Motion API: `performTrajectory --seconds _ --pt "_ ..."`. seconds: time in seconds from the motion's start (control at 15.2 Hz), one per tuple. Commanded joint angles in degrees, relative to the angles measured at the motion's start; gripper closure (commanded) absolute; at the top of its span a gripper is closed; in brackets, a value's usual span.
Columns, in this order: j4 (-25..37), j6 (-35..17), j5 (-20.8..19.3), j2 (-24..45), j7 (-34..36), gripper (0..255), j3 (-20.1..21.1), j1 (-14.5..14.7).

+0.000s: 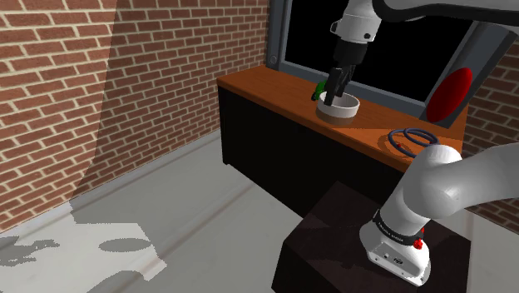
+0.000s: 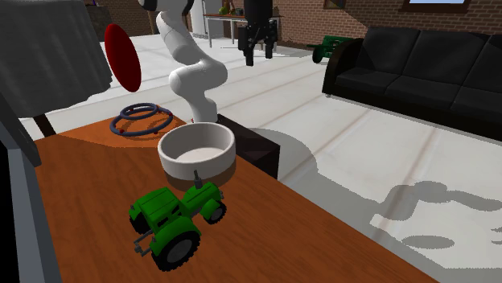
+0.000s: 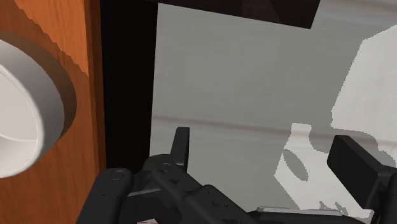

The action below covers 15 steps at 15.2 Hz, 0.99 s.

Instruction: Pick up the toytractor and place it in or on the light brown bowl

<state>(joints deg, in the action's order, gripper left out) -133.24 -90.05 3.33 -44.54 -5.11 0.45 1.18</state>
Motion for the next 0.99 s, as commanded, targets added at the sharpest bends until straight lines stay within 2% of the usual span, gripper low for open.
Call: performTrajectory --seconds 0.0,0.46,0.92 --pt "0.0 0.0 0.0 0.0 0.0 0 0.0 0.0" --pt "6.22 -2.24 -4.21 11.53 -6.19 0 -6.41 -2.88" --pt "15.34 -3.34 -6.39 24.5 -12.23 0 -12.25 -5.15"
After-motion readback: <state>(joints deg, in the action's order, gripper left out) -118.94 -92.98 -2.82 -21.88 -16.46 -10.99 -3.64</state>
